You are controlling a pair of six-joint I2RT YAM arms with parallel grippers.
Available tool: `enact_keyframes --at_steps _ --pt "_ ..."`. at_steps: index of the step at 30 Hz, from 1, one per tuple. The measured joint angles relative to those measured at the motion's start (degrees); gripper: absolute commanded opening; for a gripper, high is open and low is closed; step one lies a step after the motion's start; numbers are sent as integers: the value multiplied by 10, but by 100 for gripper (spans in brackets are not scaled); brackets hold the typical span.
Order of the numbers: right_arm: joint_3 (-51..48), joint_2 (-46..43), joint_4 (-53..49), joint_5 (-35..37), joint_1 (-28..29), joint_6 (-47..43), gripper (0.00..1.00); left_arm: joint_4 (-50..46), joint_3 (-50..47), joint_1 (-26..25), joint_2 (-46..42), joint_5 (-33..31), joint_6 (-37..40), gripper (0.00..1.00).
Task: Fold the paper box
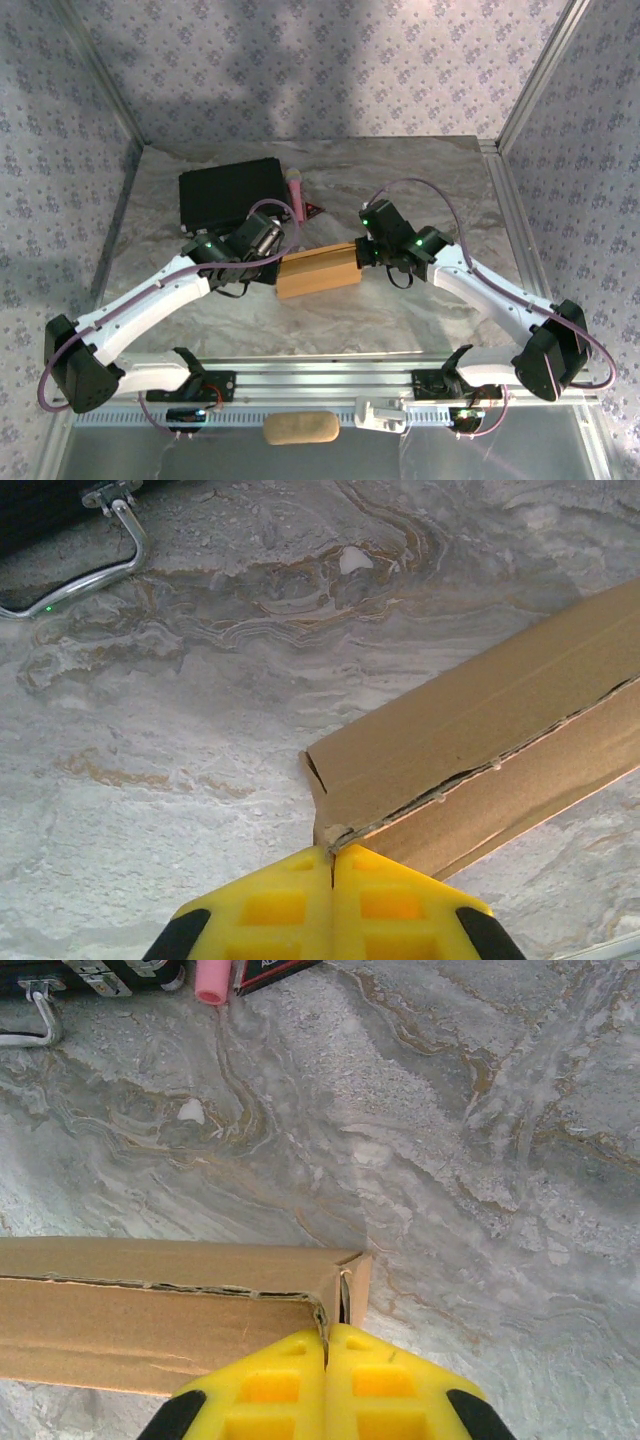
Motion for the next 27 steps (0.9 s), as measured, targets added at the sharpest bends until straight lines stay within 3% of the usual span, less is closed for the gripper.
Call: enact_keyframes --at_steps 27 --pt "0 2 -3 30 5 6 0 3 25 17 33 44 -135 4"
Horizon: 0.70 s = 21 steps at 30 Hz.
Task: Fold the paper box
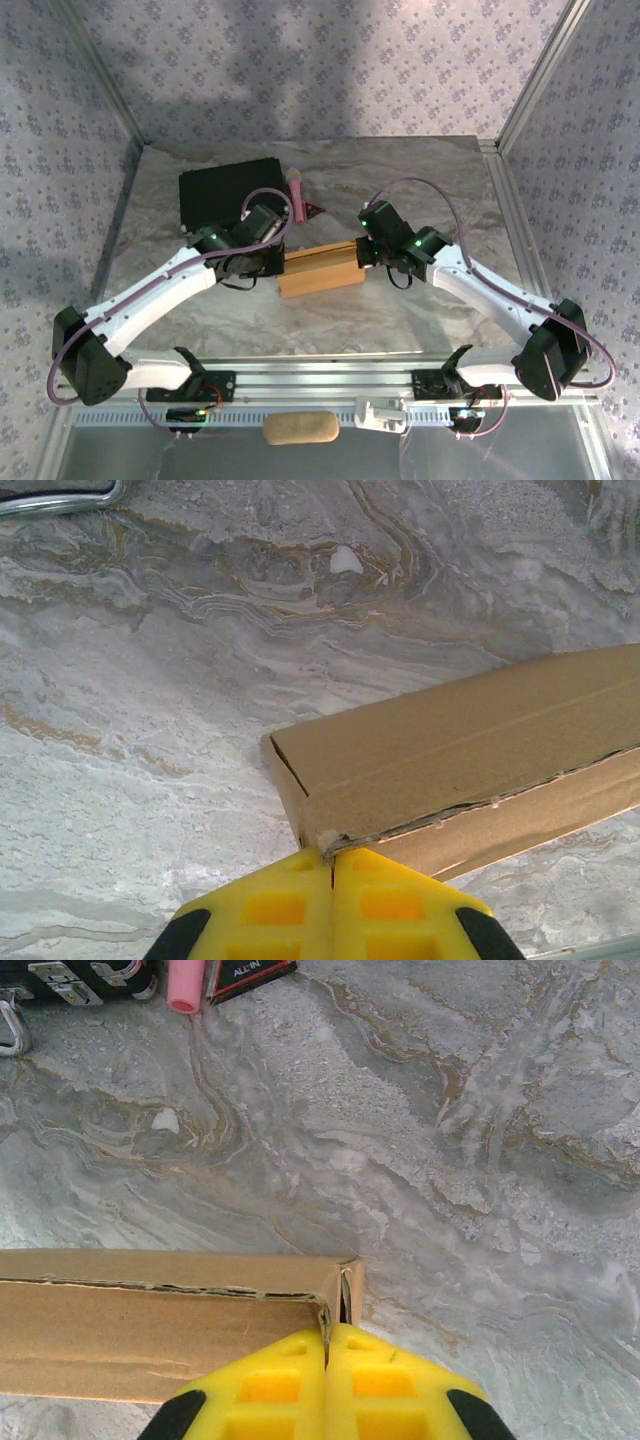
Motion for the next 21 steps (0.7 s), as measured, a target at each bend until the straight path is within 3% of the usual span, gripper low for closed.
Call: enact_keyframes --at_steps 12,21 --pt "0 0 -1 4 1 0 0 6 -2 6 0 14 -8 1" --pt "0 0 -2 8 1 0 0 62 -50 6 -36 15 -15 0"
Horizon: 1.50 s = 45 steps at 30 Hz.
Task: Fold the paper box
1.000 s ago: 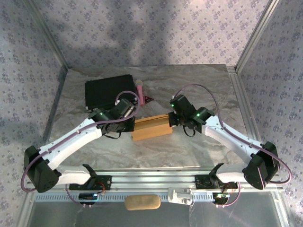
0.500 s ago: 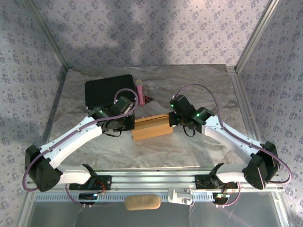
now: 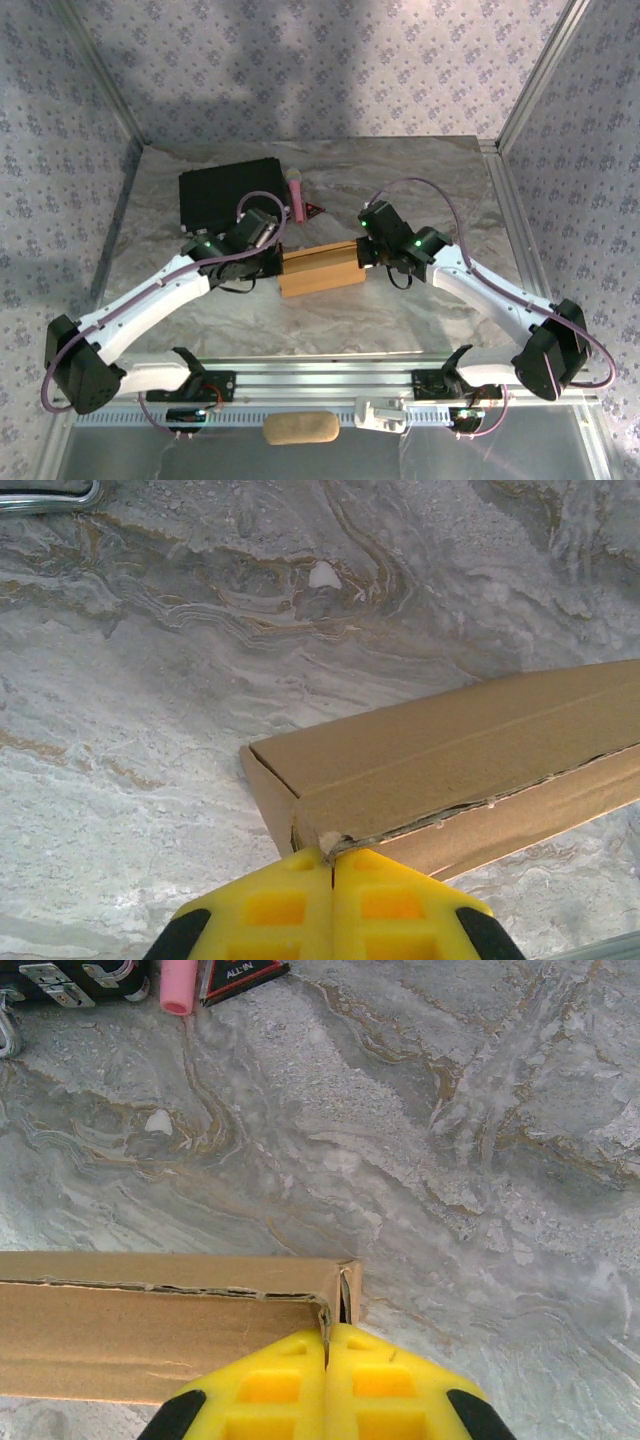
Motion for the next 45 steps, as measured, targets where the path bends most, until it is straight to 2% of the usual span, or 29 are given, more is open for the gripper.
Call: enact_keyframes --at_steps 8,29,45 --pt "0 1 0 2 0 2 0 27 -23 0 -17 2 -1 0" --pt "0 2 0 2 0 4 0 24 -27 -1 -19 4 29 0" --pt "-25 -4 24 21 11 1 0 57 -65 -31 -40 -37 28 0"
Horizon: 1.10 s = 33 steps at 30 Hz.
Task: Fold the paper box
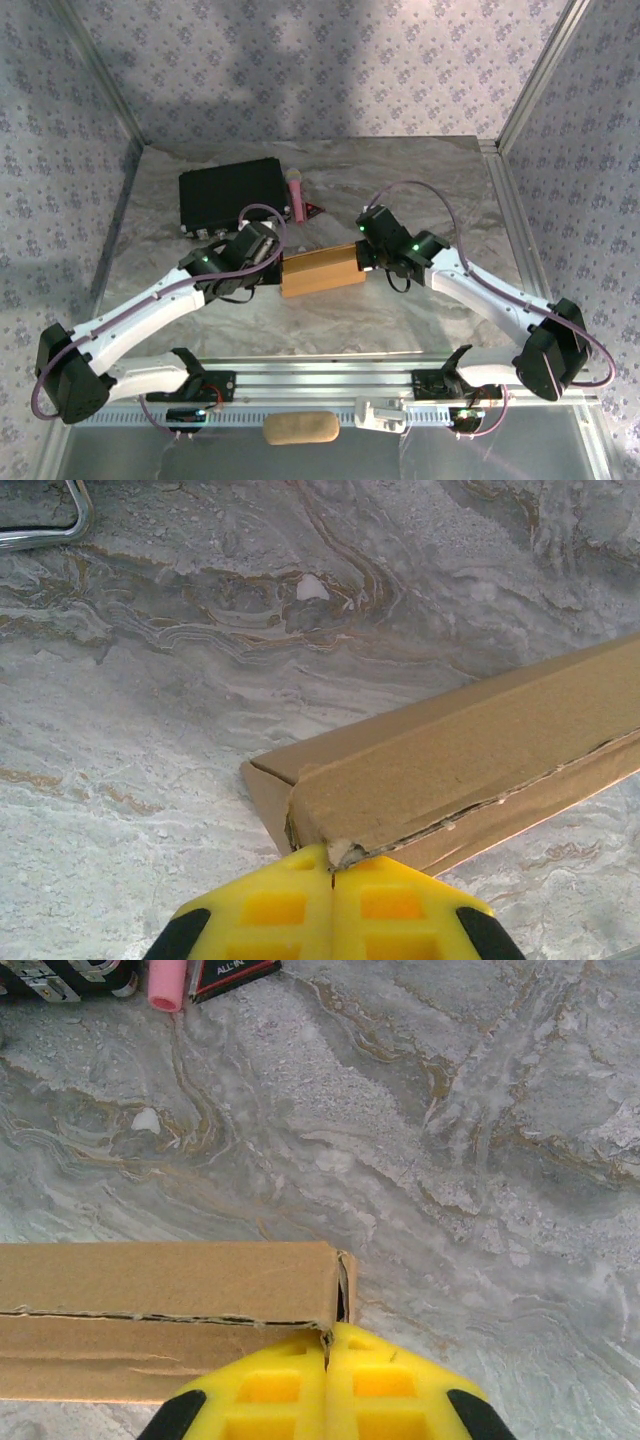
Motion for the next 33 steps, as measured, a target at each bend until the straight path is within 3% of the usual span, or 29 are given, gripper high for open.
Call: enact_keyframes --at_steps 15,21,26,33 --pt "-27 -15 31 13 7 -19 1 20 -21 -29 0 -56 -2 0" --pt "-27 -25 15 11 15 -13 20 24 -26 -34 0 -65 -6 0" --pt "-27 -42 3 -16 21 7 43 29 -27 -39 0 -71 -6 0" --pt "-33 -87 -14 -32 23 72 55 30 -24 -47 8 -80 -10 0"
